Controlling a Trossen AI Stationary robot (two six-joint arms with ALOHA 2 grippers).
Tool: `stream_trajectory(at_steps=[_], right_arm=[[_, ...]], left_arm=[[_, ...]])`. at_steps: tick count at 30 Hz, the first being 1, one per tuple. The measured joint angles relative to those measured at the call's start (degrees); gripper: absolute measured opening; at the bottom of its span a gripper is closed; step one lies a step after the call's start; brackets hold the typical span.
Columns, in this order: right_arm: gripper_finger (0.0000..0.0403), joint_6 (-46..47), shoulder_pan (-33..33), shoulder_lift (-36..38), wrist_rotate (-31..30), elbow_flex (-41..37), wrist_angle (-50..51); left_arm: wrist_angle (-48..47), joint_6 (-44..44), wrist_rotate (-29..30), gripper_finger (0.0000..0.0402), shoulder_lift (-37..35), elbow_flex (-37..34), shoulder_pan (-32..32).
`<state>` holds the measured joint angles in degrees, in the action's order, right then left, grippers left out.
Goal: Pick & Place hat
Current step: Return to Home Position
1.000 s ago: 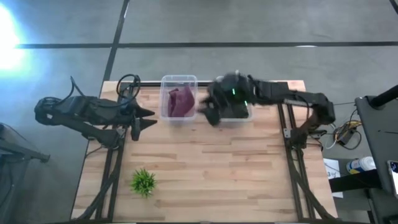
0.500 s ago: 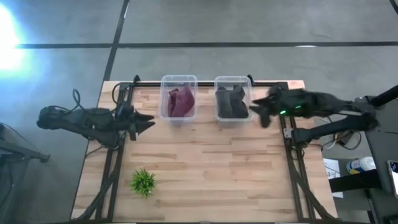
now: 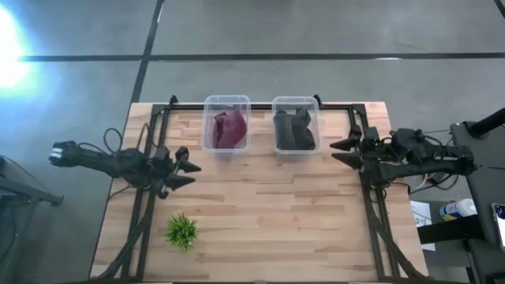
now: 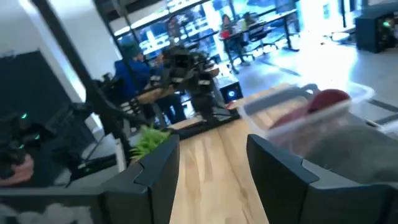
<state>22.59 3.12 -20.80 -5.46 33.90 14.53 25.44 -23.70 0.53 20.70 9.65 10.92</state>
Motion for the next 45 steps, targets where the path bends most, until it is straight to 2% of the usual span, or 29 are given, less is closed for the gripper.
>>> stream_trajectory(at_steps=[6,15,27,30,33,36,42,45], right_arm=[[0.0184,1.2,0.0,8.4,-0.4,-8.7,-0.6],[0.0185,-0.4,0.0,16.7,-2.1,-14.6,0.6],[0.0183,-0.5,0.0,15.9,-2.0,-21.4,0.7],[0.0182,-0.5,0.0,15.5,-2.0,-23.4,0.7],[0.018,-0.5,0.0,15.3,-2.1,-25.3,0.7],[0.0181,-0.5,0.0,15.4,-2.0,-27.4,0.7],[0.0185,-0.3,0.0,14.2,-2.0,-27.8,0.5],[0.0185,-0.3,0.0,14.0,-2.0,-27.7,0.5]], left_arm=[[1.6,-2.7,-0.1,0.0202,-3.0,-5.5,-0.3],[1.1,-3.3,0.7,0.0202,-4.8,-9.0,-0.3],[-4.8,-3.3,0.9,0.0202,-4.9,-9.1,-0.3],[-7.5,-3.9,0.7,0.0202,-7.4,-9.2,-0.3],[-9.5,-8.4,-2.0,0.0202,-10.3,-9.2,-2.9],[-13.4,-3.1,-2.7,0.0202,-13.0,-9.2,-6.3],[-18.8,17.2,-2.7,0.0202,-18.7,-9.2,-10.6],[-22.6,21.1,-2.5,0.0202,-20.6,-9.2,-11.6]])
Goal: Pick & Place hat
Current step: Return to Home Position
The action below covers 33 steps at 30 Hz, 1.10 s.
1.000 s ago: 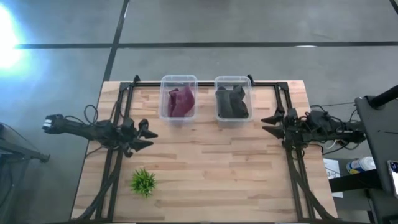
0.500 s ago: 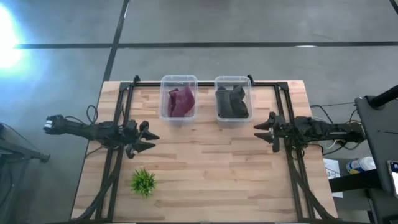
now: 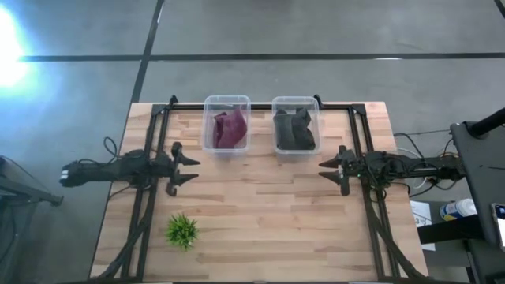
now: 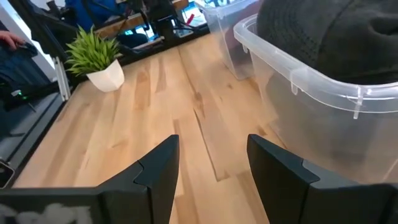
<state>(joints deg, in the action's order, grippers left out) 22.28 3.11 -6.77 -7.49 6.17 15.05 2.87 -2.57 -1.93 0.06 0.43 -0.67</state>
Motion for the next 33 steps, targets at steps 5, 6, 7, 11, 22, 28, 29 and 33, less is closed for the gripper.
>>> stream_trajectory(at_steps=[5,6,7,11,22,28,29,33], right_arm=[[0.0185,0.1,0.0,-0.4,0.0,0.0,0.0],[0.0184,0.1,0.0,-0.5,0.0,0.0,0.1],[0.0183,0.2,0.0,-0.5,0.0,0.0,0.2],[0.0184,0.2,0.0,-0.5,0.0,0.0,0.2],[0.0184,0.2,0.0,-0.5,0.0,0.0,0.1],[0.0182,0.2,0.0,-0.5,0.0,0.0,0.1],[0.0182,0.2,0.0,-0.5,0.0,0.0,0.1],[0.0185,-1.7,0.0,-0.5,0.1,0.0,0.6]], left_arm=[[-2.1,-0.8,1.4,0.0202,0.0,0.0,-0.1],[-2.2,-1.0,1.4,0.0202,0.0,0.1,-0.1],[-2.3,-1.0,1.5,0.0202,0.0,0.1,-0.1],[-2.5,-1.1,1.5,0.0202,0.2,0.2,-0.1],[-2.6,-1.1,1.6,0.0202,0.9,0.2,-0.1],[-2.7,-1.1,1.6,0.0202,1.2,0.2,-0.1],[-2.7,-1.1,1.6,0.0202,1.2,0.2,-0.1],[-2.7,-1.1,1.6,0.0202,1.2,0.2,-0.1]])
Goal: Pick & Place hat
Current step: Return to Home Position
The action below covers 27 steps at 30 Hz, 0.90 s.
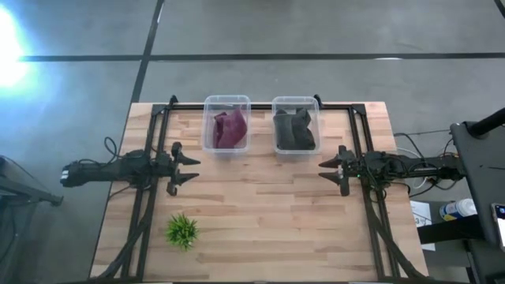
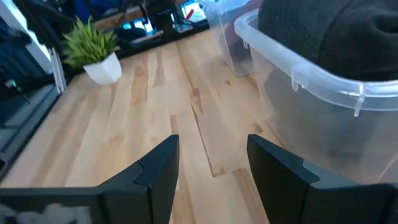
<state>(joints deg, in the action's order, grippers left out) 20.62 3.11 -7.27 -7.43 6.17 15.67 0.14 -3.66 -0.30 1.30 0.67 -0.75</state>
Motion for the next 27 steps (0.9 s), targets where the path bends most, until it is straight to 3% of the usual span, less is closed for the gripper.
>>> stream_trajectory(at_steps=[5,9,13,19,24,27], right_arm=[[0.0182,-1.6,-0.5,2.5,3.0,-0.2,-1.4],[0.018,-8.6,-3.6,7.2,11.9,-0.3,-1.5],[0.0183,-16.5,-5.1,7.2,19.1,-0.3,-2.9],[0.018,-20.6,-4.9,7.3,19.5,-1.5,-4.0],[0.0183,-20.0,-4.9,7.3,19.5,-5.4,-17.7],[0.0184,-19.3,-4.7,7.2,19.7,-5.7,-18.9]], left_arm=[[0.0,0.0,0.0,0.0202,0.0,0.0,0.0],[0.0,0.0,0.0,0.0202,0.0,0.0,0.0],[0.1,0.0,0.0,0.0202,0.1,0.0,0.0],[0.2,0.0,0.0,0.0202,0.4,0.0,0.1],[0.2,0.0,0.0,0.0202,0.5,0.0,0.1],[0.3,0.0,0.0,0.0202,0.5,0.0,0.0]])
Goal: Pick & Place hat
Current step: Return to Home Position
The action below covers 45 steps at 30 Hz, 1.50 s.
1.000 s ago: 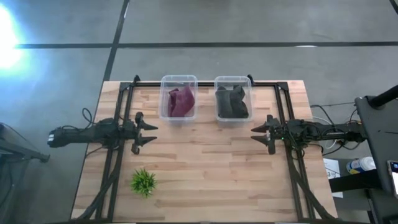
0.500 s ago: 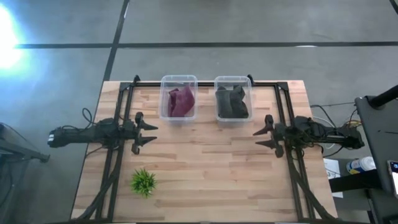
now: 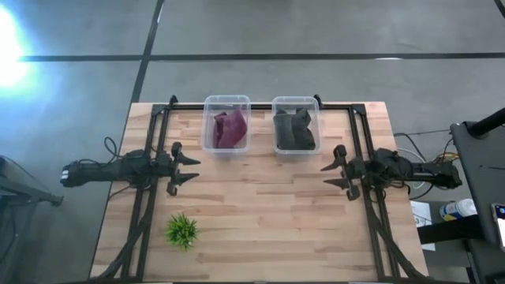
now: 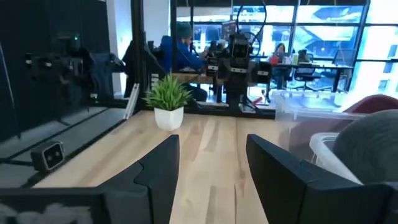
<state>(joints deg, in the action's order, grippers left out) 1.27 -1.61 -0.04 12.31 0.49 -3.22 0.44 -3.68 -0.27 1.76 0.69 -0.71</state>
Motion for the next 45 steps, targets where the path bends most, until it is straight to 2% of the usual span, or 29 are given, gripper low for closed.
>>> stream_trajectory(at_steps=[6,15,19,45], right_arm=[[0.0183,-1.6,0.2,-2.2,0.1,0.0,0.7],[0.0185,7.4,0.2,-6.4,-0.3,0.0,0.7],[0.0182,8.1,0.2,-7.2,-0.3,0.0,0.7],[0.0185,8.2,0.2,-7.2,-0.3,0.0,0.7]], left_arm=[[0.1,0.0,0.0,0.0202,0.0,0.0,0.0],[0.1,0.0,0.0,0.0202,0.0,0.0,0.0],[0.1,0.0,0.0,0.0202,0.0,0.0,0.0],[0.2,0.0,-0.1,0.0202,0.0,0.0,0.0]])
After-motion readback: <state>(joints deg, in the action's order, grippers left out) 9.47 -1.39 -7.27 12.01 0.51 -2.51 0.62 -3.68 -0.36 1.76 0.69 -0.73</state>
